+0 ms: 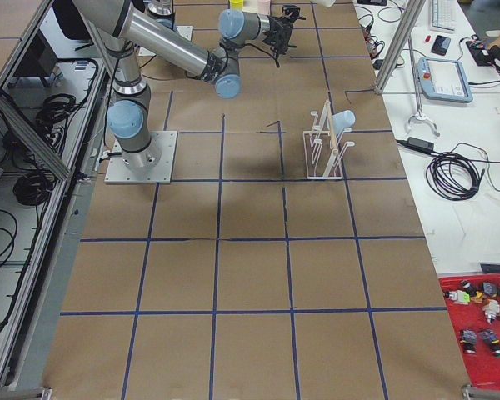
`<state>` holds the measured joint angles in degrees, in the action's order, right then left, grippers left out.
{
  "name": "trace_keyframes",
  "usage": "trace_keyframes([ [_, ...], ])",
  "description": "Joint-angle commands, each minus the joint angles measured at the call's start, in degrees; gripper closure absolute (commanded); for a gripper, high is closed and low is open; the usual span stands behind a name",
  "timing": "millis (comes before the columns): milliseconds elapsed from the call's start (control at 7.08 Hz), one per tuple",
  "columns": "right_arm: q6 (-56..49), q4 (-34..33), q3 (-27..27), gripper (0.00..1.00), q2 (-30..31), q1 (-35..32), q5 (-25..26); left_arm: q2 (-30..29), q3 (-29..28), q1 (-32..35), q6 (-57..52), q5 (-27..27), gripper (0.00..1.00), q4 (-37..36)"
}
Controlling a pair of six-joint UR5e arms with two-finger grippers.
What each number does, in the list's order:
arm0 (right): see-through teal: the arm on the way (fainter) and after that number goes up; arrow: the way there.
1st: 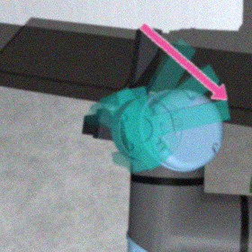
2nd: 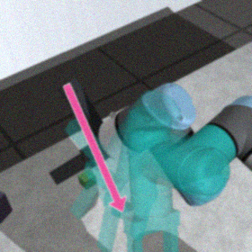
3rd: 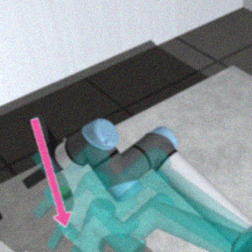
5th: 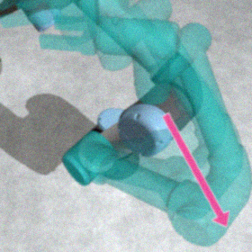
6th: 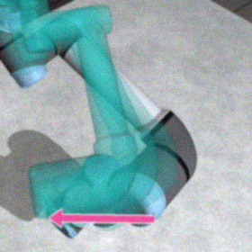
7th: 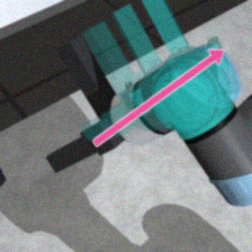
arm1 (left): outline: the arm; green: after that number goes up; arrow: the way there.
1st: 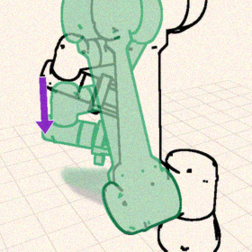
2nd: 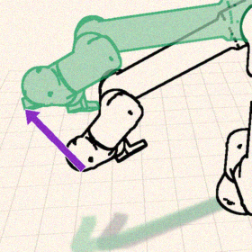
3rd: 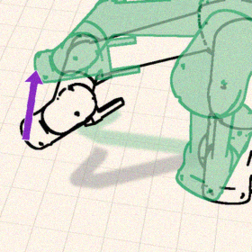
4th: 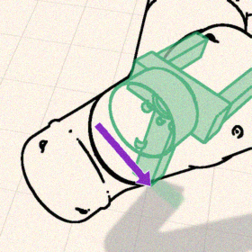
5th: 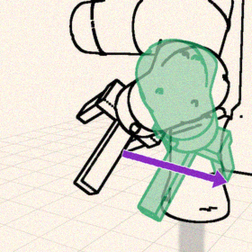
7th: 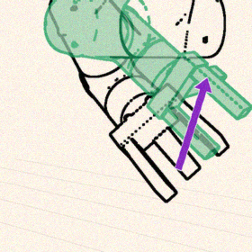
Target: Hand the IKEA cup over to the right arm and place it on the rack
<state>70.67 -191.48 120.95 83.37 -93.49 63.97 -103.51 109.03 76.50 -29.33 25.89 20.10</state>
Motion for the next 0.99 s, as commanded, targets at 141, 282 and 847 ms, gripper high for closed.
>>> trace_keyframes([
  [141,3.0,-0.1,0.9,0.0,0.0,0.0,0.0,0.7,7.4,3.5,0.2,-2.2,0.99,-9.3],
  [282,7.3,0.1,0.9,0.0,0.0,-0.5,0.1,0.7,7.6,5.3,0.2,-1.8,0.99,-9.2],
  [847,9.2,0.1,0.5,0.01,0.0,-4.9,3.5,1.0,7.9,7.9,0.1,-0.1,0.98,-9.1],
])
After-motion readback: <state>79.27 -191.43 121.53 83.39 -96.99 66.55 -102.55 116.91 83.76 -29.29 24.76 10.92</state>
